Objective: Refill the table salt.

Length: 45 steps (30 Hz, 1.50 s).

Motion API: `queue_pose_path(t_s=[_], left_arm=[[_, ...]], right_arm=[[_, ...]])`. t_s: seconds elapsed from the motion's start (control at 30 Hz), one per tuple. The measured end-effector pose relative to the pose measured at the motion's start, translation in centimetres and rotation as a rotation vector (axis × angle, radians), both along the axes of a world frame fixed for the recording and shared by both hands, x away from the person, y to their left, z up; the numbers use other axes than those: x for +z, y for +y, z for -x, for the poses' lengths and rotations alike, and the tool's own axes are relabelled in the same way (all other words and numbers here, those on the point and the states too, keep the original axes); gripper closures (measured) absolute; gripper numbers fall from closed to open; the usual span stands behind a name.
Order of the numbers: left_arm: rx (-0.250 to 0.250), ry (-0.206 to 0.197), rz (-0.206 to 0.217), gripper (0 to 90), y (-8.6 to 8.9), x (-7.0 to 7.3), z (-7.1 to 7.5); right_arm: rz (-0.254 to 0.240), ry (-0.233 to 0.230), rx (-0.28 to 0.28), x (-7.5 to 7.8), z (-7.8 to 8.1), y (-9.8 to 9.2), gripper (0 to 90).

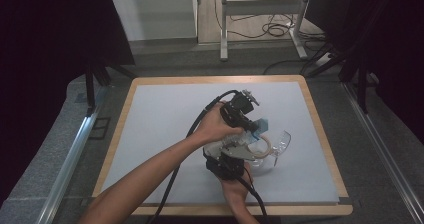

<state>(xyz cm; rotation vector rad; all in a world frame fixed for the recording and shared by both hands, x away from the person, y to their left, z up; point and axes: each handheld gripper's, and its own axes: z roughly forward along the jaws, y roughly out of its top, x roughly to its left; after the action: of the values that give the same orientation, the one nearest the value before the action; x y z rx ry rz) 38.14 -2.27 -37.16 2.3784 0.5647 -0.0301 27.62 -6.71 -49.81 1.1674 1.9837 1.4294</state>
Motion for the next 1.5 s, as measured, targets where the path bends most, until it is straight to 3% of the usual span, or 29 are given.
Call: queue_pose_path(t_s=[0.6,1.1,1.5], left_arm=[[-0.01,0.007,-0.011,90.0,-0.55,-0.45,-0.04],[-0.006,0.007,-0.002,90.0,-0.54,-0.56,-0.18],[-0.002,0.003,-0.01,90.0,-0.59,-0.53,-0.23]], right_arm=[[0.001,-0.007,-0.006,-0.62,0.08,-0.35,48.4],[0.074,-0.063,-0.022,-0.77,0.43,-0.04,48.6],[0.064,-0.049,-0.012,-0.61,0.38,-0.06,48.7]])
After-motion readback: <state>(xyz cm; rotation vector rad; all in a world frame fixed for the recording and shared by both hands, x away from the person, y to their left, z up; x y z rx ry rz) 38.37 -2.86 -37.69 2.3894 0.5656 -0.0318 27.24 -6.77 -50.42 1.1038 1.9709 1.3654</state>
